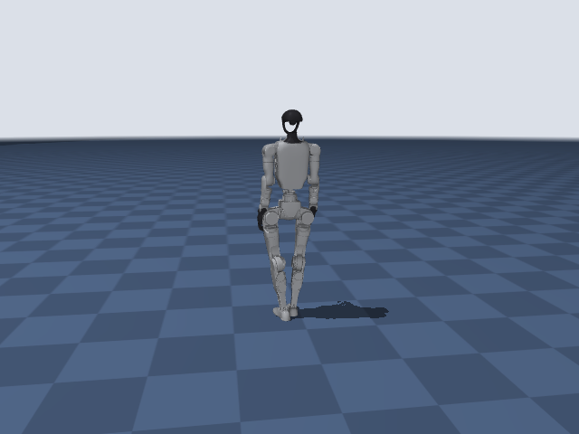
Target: Walk run
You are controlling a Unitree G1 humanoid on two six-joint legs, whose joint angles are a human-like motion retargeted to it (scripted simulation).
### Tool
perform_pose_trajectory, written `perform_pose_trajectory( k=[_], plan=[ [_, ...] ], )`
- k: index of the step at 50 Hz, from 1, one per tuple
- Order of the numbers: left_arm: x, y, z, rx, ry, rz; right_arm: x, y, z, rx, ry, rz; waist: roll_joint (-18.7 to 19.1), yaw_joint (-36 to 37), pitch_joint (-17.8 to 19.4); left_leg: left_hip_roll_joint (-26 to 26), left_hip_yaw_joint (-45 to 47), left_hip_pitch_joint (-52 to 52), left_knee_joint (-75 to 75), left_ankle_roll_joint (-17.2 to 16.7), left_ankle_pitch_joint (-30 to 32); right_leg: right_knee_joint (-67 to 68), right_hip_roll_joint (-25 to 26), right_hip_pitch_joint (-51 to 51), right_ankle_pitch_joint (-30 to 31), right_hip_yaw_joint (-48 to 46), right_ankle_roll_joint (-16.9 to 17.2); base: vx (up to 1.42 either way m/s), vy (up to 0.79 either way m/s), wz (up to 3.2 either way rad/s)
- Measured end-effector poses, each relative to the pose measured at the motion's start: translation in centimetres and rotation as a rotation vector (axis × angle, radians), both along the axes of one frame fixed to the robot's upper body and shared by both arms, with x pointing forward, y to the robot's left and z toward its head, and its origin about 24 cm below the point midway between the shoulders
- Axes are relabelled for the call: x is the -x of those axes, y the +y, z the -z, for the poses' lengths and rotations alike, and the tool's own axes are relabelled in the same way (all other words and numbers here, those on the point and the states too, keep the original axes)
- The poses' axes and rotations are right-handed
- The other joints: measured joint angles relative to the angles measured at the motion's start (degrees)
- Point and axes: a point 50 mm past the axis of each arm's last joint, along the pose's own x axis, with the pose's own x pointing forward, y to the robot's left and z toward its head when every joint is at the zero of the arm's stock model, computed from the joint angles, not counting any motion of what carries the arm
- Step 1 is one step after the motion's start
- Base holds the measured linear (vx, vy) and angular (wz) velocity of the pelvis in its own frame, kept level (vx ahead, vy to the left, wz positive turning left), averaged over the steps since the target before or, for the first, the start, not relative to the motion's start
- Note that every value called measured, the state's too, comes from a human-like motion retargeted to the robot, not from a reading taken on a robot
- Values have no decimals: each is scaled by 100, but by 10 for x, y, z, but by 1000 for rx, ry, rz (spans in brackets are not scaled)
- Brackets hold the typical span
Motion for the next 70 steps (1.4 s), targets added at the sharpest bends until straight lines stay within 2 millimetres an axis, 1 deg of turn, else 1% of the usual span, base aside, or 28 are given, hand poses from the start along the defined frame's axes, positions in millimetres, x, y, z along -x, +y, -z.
perform_pose_trajectory(
  k=[2,4,6,9,12,15,17,20,22,26,30,35,40,44,47,50,53,55,56,57,58,59,61,62,63,65,68,70],
  plan=[
    [-35,0,-10,26,-162,-32,-29,1,-8,0,-139,0,-8,55,-1,11,1,-3,9,-11,-1,11,-8,11,-18,-18,-4,0,0,0],
    [-73,2,-27,60,-341,-41,-59,1,-21,6,-284,-11,-3,78,2,18,-16,-15,23,-9,-1,18,-15,21,-34,-51,-6,0,0,0],
    [-107,6,-48,93,-509,-30,-87,0,-36,11,-421,-22,2,72,-8,31,-21,-14,29,-14,-1,11,-14,45,-49,-103,-10,0,-3,21],
    [-148,16,-87,115,-741,3,-122,-2,-64,22,-612,-39,2,64,-17,61,0,-1,45,-26,1,2,-15,90,-72,-163,-19,3,-2,11],
    [-174,23,-128,105,-936,84,-147,-2,-92,36,-767,-55,14,93,-12,88,50,11,54,-34,11,-2,-8,121,-91,-184,-26,7,-4,5],
    [-183,29,-163,57,-1089,138,-159,-4,-119,99,-901,-39,15,129,-14,134,122,29,48,-73,16,7,2,134,-109,-178,-27,8,-5,-4],
    [-182,29,-179,42,-1170,128,-159,-5,-131,152,-971,-32,17,134,0,158,153,43,41,-91,21,20,15,139,-125,-159,-34,7,-5,-9],
    [-177,27,-194,48,-1266,69,-153,-3,-140,190,-1037,3,32,165,17,174,125,47,22,-112,29,15,59,142,-138,-127,-53,3,-4,-8],
    [-173,29,-198,27,-1301,-6,-146,-1,-142,183,-1063,28,29,189,36,195,112,55,13,-134,26,12,83,146,-151,-113,-58,6,-9,-6],
    [-163,33,-203,-56,-1368,-154,-131,1,-136,177,-1056,58,-7,195,46,254,153,69,7,-184,-8,1,120,164,-216,-142,-98,3,-8,6],
    [-156,30,-199,-71,-1366,-164,-123,-3,-128,216,-1013,28,-51,197,66,301,205,35,77,-227,-103,17,174,160,-357,-162,-167,3,-9,8],
    [-150,31,-196,-73,-1359,-140,-124,-4,-128,231,-1022,-43,-151,44,80,377,143,-143,428,-315,-323,263,96,60,-750,-254,-180,3,-14,25],
    [-149,29,-196,-55,-1367,-123,-134,0,-135,206,-1079,-19,-379,-53,167,300,17,-692,1474,-481,-473,382,-151,-8,-1113,-342,-127,6,-13,34],
    [-144,23,-190,-40,-1352,-101,-149,4,-148,188,-1171,10,-527,-29,214,137,112,-1207,2358,-371,-653,397,-381,-55,-1252,-387,-59,11,-2,23],
    [-135,24,-186,-46,-1337,-87,-165,11,-162,161,-1251,7,-560,32,244,38,141,-1470,2623,-422,-842,417,-434,-114,-1292,-318,-62,14,-2,-14],
    [-118,33,-179,-80,-1286,-46,-174,19,-169,132,-1287,-34,-583,76,207,-168,-18,-1533,2403,-532,-968,411,-438,-129,-1323,-270,-18,27,0,-16],
    [-106,40,-172,-90,-1225,-3,-171,22,-163,110,-1257,-82,-616,117,98,-332,-96,-1406,2016,-654,-1121,435,-433,-51,-1418,-232,153,42,0,-18],
    [-102,45,-170,-101,-1199,23,-165,22,-155,100,-1219,-123,-618,206,40,-369,-65,-1300,1804,-598,-1268,529,-422,61,-1586,-236,260,58,-1,-36],
    [-102,45,-170,-103,-1201,32,-161,21,-152,103,-1200,-135,-585,234,6,-398,-183,-1244,1680,-439,-1237,594,-387,114,-1686,-224,318,55,-4,-39],
    [-105,45,-171,-106,-1205,44,-157,20,-147,109,-1180,-146,-549,252,-1,-394,-257,-1192,1652,-291,-1301,835,-381,103,-1831,-227,380,49,-6,-31],
    [-111,46,-173,-112,-1216,60,-152,17,-143,119,-1158,-157,-505,252,47,-324,-243,-1147,1817,-166,-1554,1426,-435,-37,-2068,-259,451,30,-9,-25],
    [-119,45,-175,-119,-1237,73,-149,15,-138,126,-1137,-163,-453,232,92,-259,-278,-1144,1937,-66,-1743,2184,-490,-342,-2137,-233,541,5,-12,-22],
    [-136,44,-182,-127,-1285,91,-142,13,-129,135,-1093,-167,-373,155,119,-175,-279,-1272,2182,91,-2047,3874,-672,-1153,-2027,-157,699,45,-9,-26],
    [-145,43,-187,-123,-1312,95,-136,12,-123,139,-1067,-165,-359,90,82,-162,-240,-1402,2321,155,-2180,4671,-784,-1593,-2006,-130,700,88,-6,-10],
    [-157,42,-194,-110,-1348,91,-130,10,-118,146,-1039,-162,-365,-14,4,-167,-239,-1570,2438,208,-2284,5359,-866,-2063,-2134,-88,588,69,-10,20],
    [-176,36,-212,-73,-1439,98,-113,3,-107,162,-973,-147,-331,-283,-142,-209,-386,-1690,2389,326,-2344,6247,-1001,-2870,-2331,-137,507,61,-15,57],
    [-189,26,-235,-50,-1529,169,-84,-12,-96,196,-885,-125,-140,-634,-339,-153,-663,-1397,1864,328,-2008,5920,-958,-3503,-2408,-372,470,82,-15,62],
    [-191,21,-241,-39,-1549,184,-67,-23,-93,224,-838,-117,18,-897,-387,-52,-806,-1014,1553,261,-1354,5125,-878,-3617,-2356,-497,511,79,-10,55]
  ],
)
